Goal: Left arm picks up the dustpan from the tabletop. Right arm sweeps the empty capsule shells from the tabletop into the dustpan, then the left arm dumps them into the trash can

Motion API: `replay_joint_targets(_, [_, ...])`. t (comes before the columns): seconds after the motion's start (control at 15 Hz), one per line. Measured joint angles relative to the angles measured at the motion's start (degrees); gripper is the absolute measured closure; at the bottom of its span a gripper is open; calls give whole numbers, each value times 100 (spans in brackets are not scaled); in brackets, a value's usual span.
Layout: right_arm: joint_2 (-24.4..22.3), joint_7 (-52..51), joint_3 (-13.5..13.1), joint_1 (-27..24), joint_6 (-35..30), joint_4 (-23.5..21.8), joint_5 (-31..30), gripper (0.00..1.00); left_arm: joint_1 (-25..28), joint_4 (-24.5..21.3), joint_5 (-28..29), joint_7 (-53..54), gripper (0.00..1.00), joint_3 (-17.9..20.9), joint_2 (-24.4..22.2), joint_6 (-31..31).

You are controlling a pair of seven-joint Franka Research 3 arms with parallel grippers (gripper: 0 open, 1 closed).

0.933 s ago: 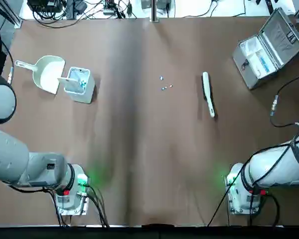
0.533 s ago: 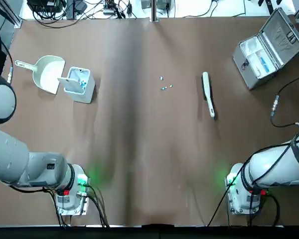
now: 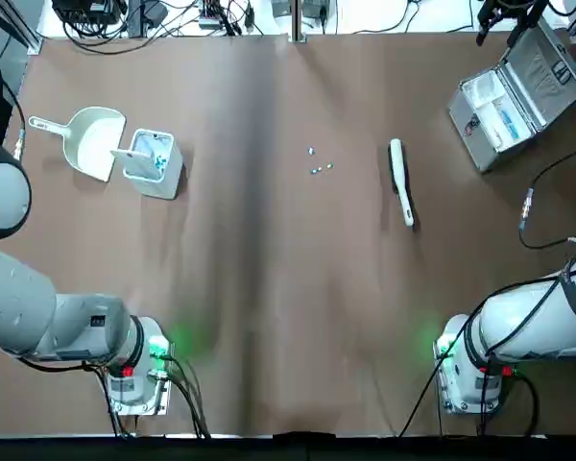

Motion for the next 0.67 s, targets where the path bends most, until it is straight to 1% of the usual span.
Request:
replay_joint_targets(0.13, [-4, 0, 15, 26, 9, -98, 6, 2, 8, -12, 0, -8, 0, 18, 5, -7])
replay_joint_targets(0.27, [-14, 0, 22, 43, 11, -138, 6, 2, 146, -64, 0, -113, 0, 37, 28, -48])
replay_joint_targets(0.33, [-32, 0, 23, 72, 8, -192, 9, 2, 443, -132, 0, -367, 0, 47, 117, -87])
replay_joint_targets(0.4, [-48, 0, 26, 101, 13, -279, 9, 2, 626, -148, 0, -475, 0, 51, 194, -89])
replay_joint_targets(0.53, [-103, 0, 32, 194, 183, -583, 13, 3, 961, -153, 0, -519, 0, 60, 362, -89])
replay_joint_targets(0.67, [-215, 9, 39, 328, 430, -1042, 14, 3, 1241, -157, -1, -589, 0, 64, 524, -89])
